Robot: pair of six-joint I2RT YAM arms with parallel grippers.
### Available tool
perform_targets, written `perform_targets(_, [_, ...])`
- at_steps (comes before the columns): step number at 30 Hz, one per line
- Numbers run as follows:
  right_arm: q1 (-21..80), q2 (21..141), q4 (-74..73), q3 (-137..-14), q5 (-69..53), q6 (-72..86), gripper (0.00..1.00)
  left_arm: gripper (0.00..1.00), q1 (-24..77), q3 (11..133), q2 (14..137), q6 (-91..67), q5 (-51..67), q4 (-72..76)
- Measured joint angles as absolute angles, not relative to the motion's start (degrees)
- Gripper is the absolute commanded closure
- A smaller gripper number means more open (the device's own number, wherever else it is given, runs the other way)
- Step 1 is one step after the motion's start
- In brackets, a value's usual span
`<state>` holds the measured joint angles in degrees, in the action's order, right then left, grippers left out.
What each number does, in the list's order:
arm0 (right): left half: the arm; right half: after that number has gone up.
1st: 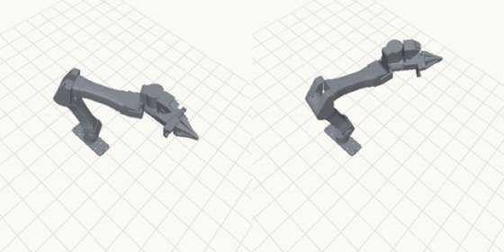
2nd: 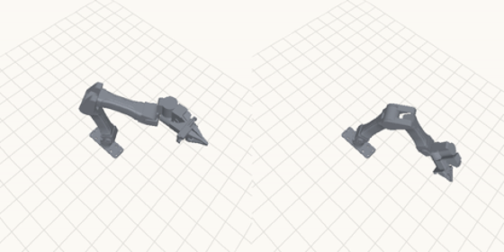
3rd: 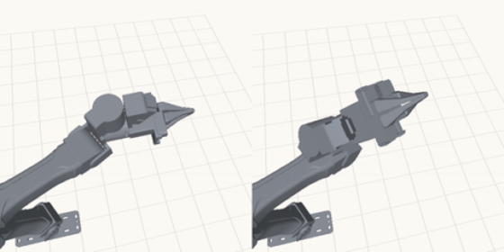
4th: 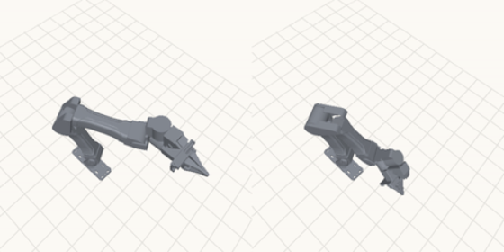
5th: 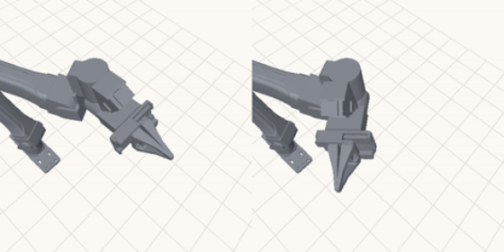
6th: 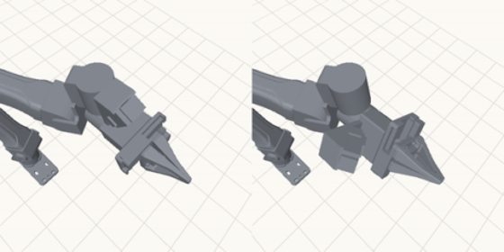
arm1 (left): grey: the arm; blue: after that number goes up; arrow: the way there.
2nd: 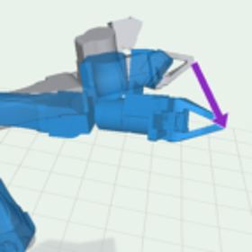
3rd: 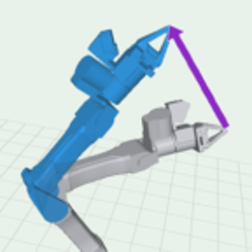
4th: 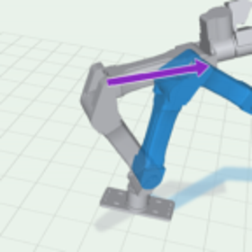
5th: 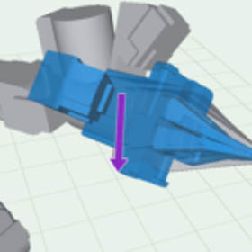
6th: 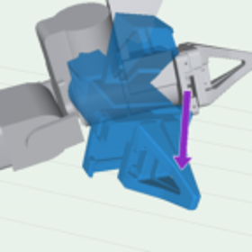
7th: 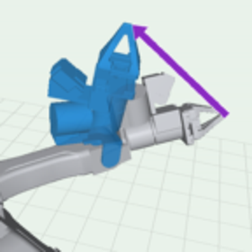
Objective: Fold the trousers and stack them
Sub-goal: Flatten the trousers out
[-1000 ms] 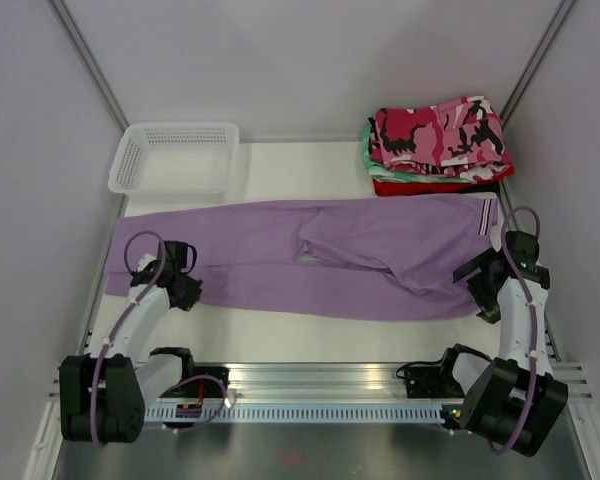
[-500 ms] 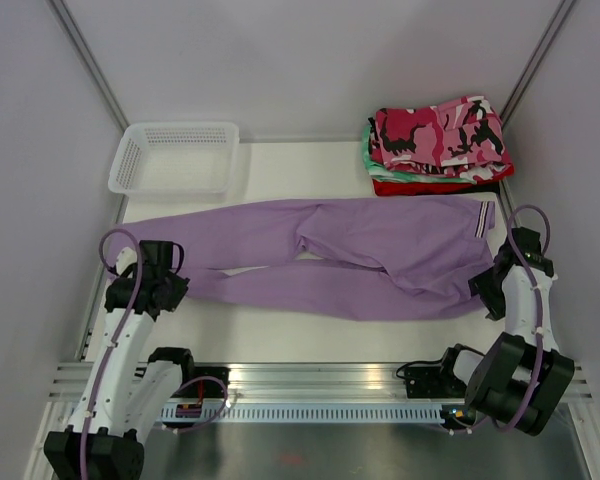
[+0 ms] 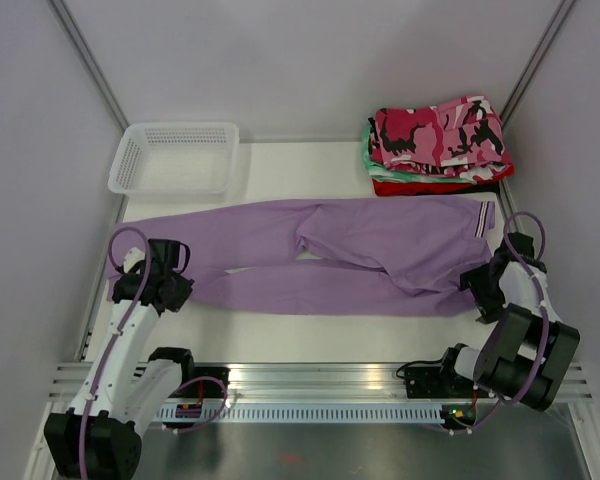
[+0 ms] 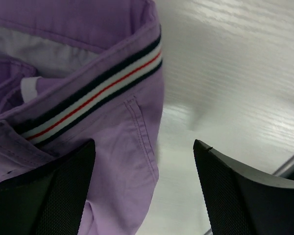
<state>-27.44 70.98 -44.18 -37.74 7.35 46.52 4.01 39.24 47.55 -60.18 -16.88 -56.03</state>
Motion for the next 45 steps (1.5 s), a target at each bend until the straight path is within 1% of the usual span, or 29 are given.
perform_targets(2, [-27.44, 72.2, -41.76, -37.74, 7.38, 46.24, 0.16, 0.98, 4.01, 39.24, 47.66, -60.14, -16.95, -55.48])
perform_targets(3, [-27.44, 73.58, -40.27, -37.78, 7.44, 45.78, 0.22, 0.98, 4.01, 39.24, 47.83, -60.1, -16.95, -55.11])
perform_targets(4, [-27.44, 74.83, -39.33, -37.8, 7.51, 45.28, 0.37, 0.98, 4.01, 39.24, 47.99, -59.94, -16.93, -54.92])
perform_targets(6, [-27.44, 77.95, -38.41, -38.63, 7.62, 44.14, 0.59, 0.98, 4.01, 39.27, 48.27, -59.51, -16.86, -54.52])
perform_targets(7, [-27.51, 78.76, -37.63, -39.31, 7.35, 43.44, 0.84, 0.98, 4.01, 39.31, 48.38, -59.22, -16.8, -54.57])
perform_targets(8, [-27.49, 79.24, -36.88, -39.77, 6.87, 43.16, 0.97, 0.98, 4.01, 39.59, 48.4, -58.92, -16.62, -54.92])
perform_targets(9, [-27.51, 79.31, -36.82, -40.27, 6.7, 42.78, 1.0, 0.98, 4.01, 40.25, 48.42, -58.61, -16.51, -55.44])
perform_targets(13, [-27.75, 75.61, -41.15, -42.89, 7.16, 40.58, 1.0, 0.98, 4.05, 46.46, 48.38, -56.71, -16.49, -58.26])
perform_targets(16, [-27.7, 71.07, -46.89, -49.87, 9.1, 38.22, 1.0, 0.98, 4.4, 53.71, 48.27, -55.4, -16.34, -60.71])
perform_targets(18, [-27.59, 68.18, -48.86, -54.74, 10.04, 37.63, 1.0, 0.98, 4.64, 55.81, 48.1, -55.07, -16.12, -61.67])
perform_targets(21, [-27.49, 63.24, -51.16, -57.23, 10.63, 37.87, 1.0, 0.98, 4.99, 58.48, 48.36, -54.46, -16.1, -64.99])
perform_targets(22, [-27.49, 61.98, -52.27, -57.21, 10.96, 38.13, 0.98, 0.98, 4.99, 58.54, 48.38, -54.33, -16.25, -65.89])
perform_targets(23, [-27.51, 61.17, -53.3, -57.1, 11.49, 38.35, 0.9, 0.98, 5.02, 58.48, 48.38, -54.22, -16.27, -66.94])
perform_targets(24, [-27.51, 60.8, -53.93, -56.95, 11.79, 38.54, 0.78, 0.98, 5.02, 58.02, 48.4, -54.08, -16.32, -67.48])
perform_targets(27, [-27.57, 60.71, -54.24, -54.94, 12.05, 38.72, 0.52, 0.98, 5.02, 54.98, 47.94, -53.87, -16.29, -67.96])
perform_targets(28, [-27.64, 60.55, -54.13, -53.71, 11.86, 38.94, 0.34, 0.98, 5.02, 53.84, 47.83, -53.65, -16.23, -68.29])
perform_targets(29, [-27.68, 60.25, -54.04, -52.47, 11.33, 39.16, 0.24, 0.98, 5.02, 52.69, 47.55, -53.25, -16.1, -68.4])
perform_targets(30, [-27.7, 59.75, -54.28, -51.22, 10.96, 39.4, 0.16, 0.97, 5.02, 51.66, 47.22, -52.71, -15.81, -68.53])
perform_targets(31, [-27.73, 59.02, -54.46, -50.19, 10.48, 39.46, 0.07, 0.83, 5.02, 50.94, 46.89, -51.92, -15.27, -68.64])
perform_targets(32, [-27.75, 58.35, -54.78, -49.67, 10.15, 39.4, 0.05, 0.7, 5.02, 50.59, 46.63, -50.87, -14.76, -68.69])
perform_targets(33, [-27.79, 57.71, -55.2, -49.6, 10.0, 38.96, 0.02, 0.49, 5.02, 50.54, 46.54, -50.06, -14.44, -68.71])
perform_targets(34, [-27.81, 57.1, -55.0, -49.76, 9.96, 38.57, 0.02, 0.15, 5.02, 50.57, 46.57, -48.77, -14.28, -68.55])
perform_targets(35, [-27.81, 56.73, -55.11, -50.37, 9.89, 37.98, 0.02, 0.09, 5.02, 50.68, 46.65, -47.68, -14.02, -68.45])
perform_targets(36, [-27.81, 56.75, -55.31, -51.55, 9.78, 37.12, 0.02, 0.05, 5.02, 50.87, 46.87, -47.31, -13.82, -68.45])
perform_targets(38, [-27.81, 57.32, -54.48, -54.81, 8.8, 34.85, 0.02, 0.03, 5.02, 52.03, 47.64, -45.89, -13.93, -68.4])
perform_targets(39, [-27.79, 57.8, -53.8, -56.66, 8.14, 33.65, 0.02, 0.0, 5.02, 53.06, 48.1, -45.12, -14.17, -68.01])
perform_targets(42, [-27.59, 58.98, -47.97, -59.92, 4.34, 31.42, 0.02, 0.01, 5.02, 56.23, 49.39, -43.92, -16.16, -65.36])
perform_targets(44, [-27.46, 59.61, -43.42, -59.05, 0.95, 31.27, 0.02, 0.01, 5.02, 57.08, 50.63, -43.99, -18.06, -63.29])
perform_targets(45, [-27.27, 60.01, -40.66, -57.74, -1.08, 31.48, 0.03, 0.04, 4.97, 57.04, 51.42, -44.27, -19.07, -62.3])
